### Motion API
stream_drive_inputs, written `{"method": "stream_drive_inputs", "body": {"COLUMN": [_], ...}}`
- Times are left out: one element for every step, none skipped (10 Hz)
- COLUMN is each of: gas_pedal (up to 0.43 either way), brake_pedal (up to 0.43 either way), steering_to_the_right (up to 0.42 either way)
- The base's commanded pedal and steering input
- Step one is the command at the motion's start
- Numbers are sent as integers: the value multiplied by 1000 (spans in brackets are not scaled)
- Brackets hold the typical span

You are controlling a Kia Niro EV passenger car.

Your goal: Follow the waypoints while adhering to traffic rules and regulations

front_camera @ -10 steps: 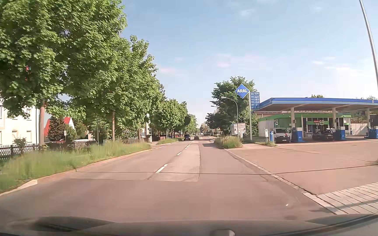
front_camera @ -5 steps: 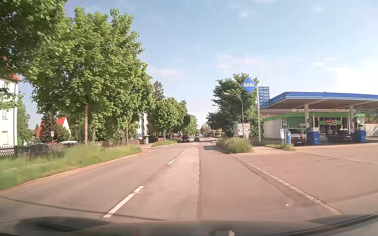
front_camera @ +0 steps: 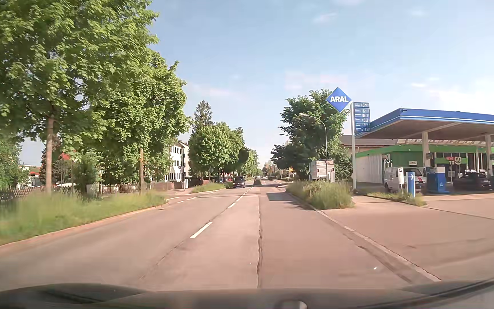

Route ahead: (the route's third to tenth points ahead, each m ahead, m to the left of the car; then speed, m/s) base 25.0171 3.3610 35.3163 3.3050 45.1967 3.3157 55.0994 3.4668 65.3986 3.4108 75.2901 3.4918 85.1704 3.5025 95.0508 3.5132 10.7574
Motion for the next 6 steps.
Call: {"method": "stream_drive_inputs", "body": {"gas_pedal": [79,79,79,79,79,79], "brake_pedal": [0,0,0,0,0,0], "steering_to_the_right": [-3,-4,-3,-3,-3,-3]}}
